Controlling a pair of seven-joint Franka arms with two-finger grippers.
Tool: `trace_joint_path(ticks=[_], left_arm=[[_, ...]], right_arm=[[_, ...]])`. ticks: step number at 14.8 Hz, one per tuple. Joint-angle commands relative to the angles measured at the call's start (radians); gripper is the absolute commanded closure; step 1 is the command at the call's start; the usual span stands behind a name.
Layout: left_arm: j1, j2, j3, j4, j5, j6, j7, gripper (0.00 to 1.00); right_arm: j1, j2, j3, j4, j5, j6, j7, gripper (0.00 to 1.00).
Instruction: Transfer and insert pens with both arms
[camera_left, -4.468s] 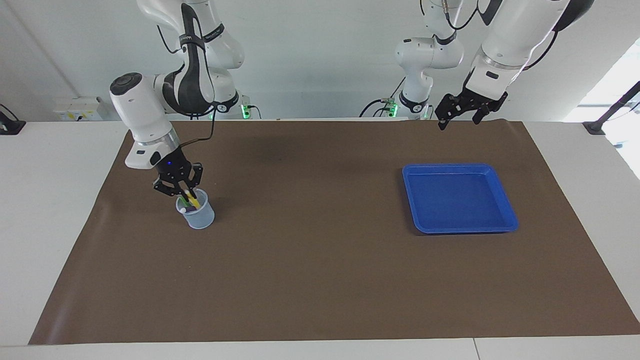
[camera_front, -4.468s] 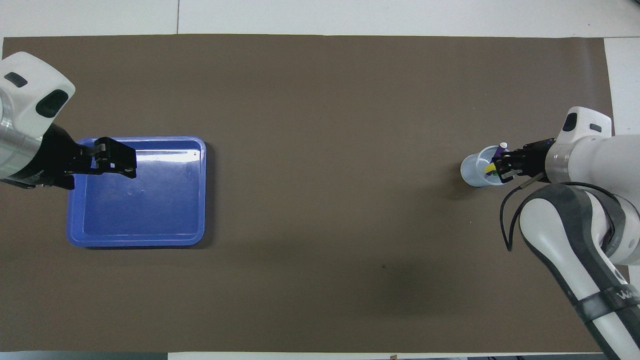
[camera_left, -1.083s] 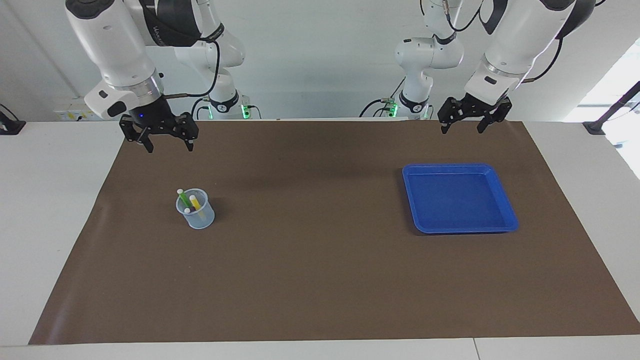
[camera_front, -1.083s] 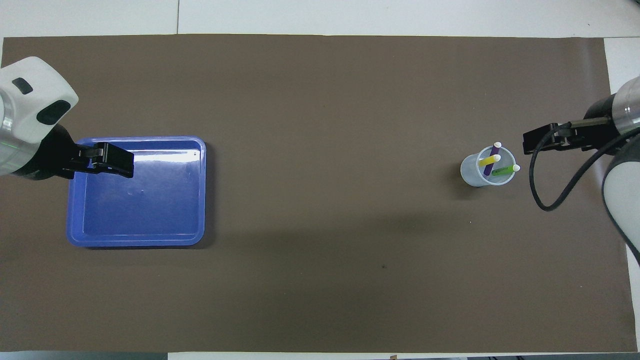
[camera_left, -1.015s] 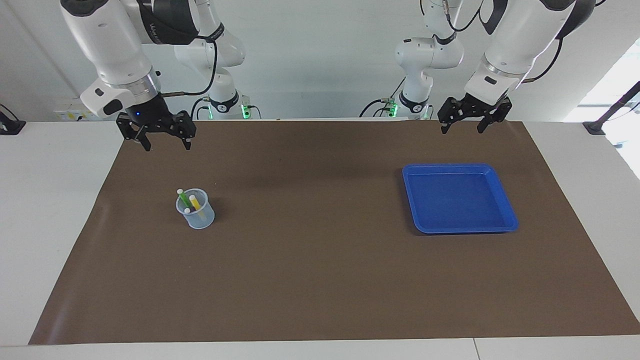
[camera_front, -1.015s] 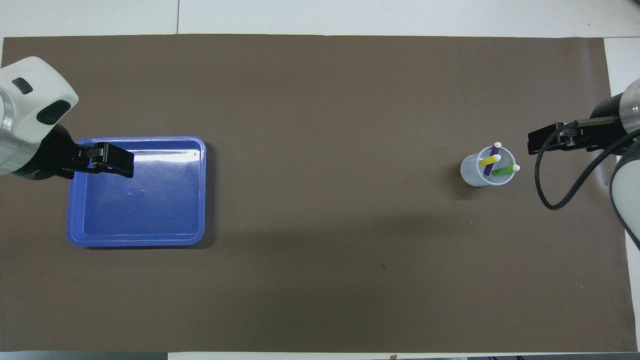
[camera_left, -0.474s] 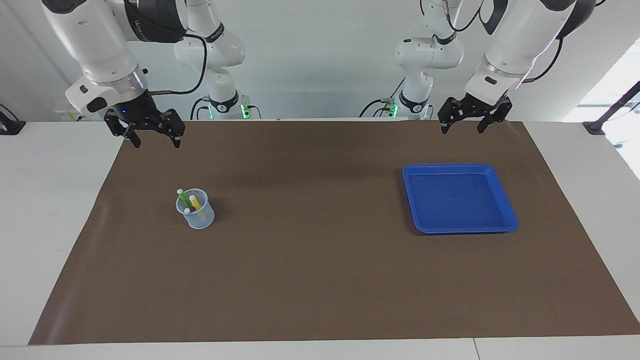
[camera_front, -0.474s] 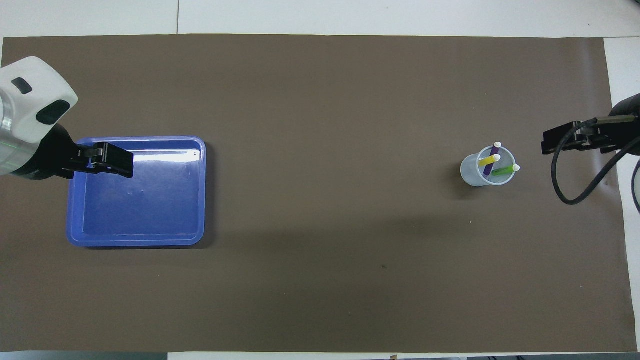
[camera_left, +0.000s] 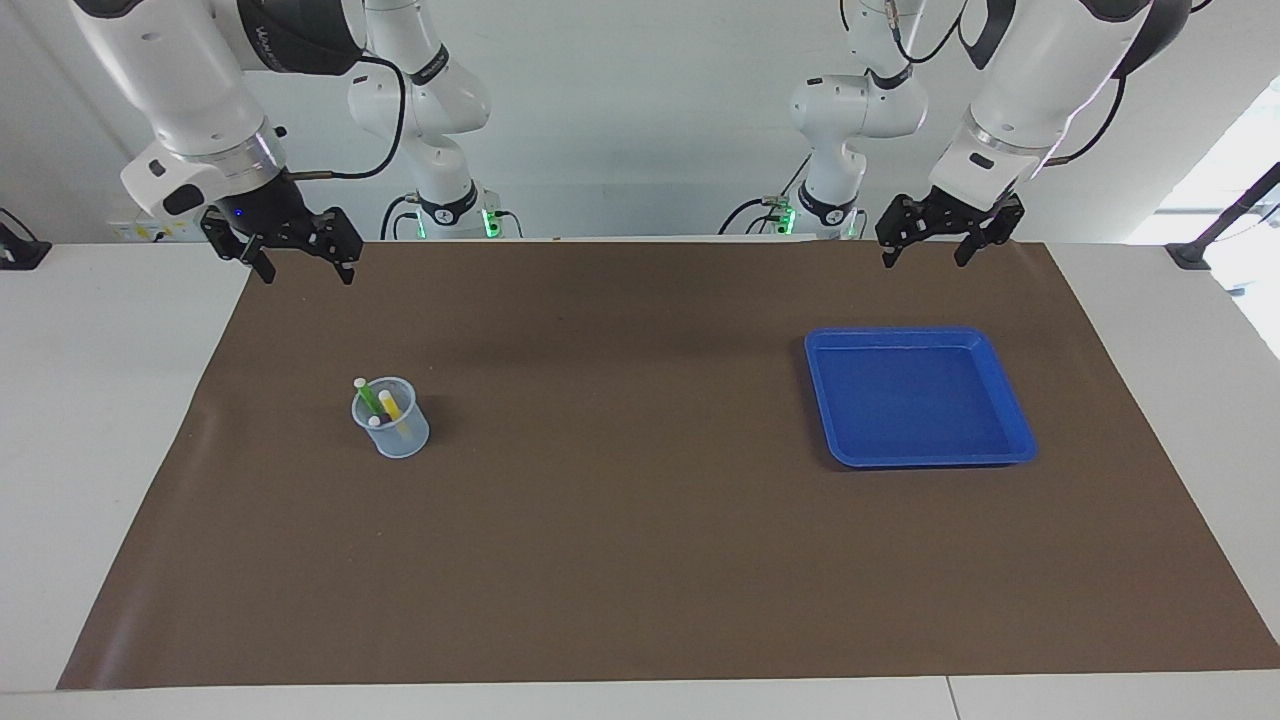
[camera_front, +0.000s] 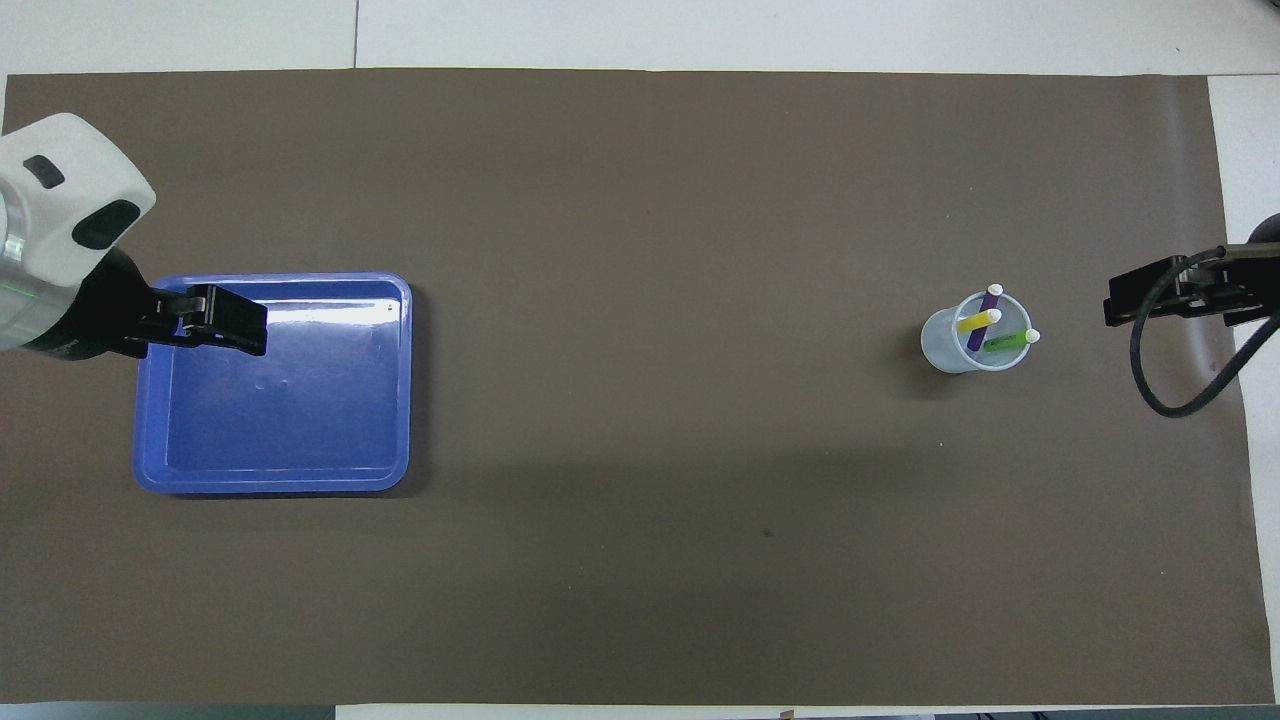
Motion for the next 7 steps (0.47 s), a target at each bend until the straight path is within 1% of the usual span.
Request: trace_joint_path(ticks=[1,7], left_arm=[[0.01,-0.025,0.0,-0.027,-0.01,0.003,0.008,0.0],[0.01,-0.025,0.0,-0.027,-0.01,0.003,0.008,0.0]], right_arm=[[0.002,-0.005,-0.012,0.015,-0.003,-0.029,0.014,0.0],[0.0,-0.007,-0.007,0.024,-0.002,-0.066,0.015,0.0]])
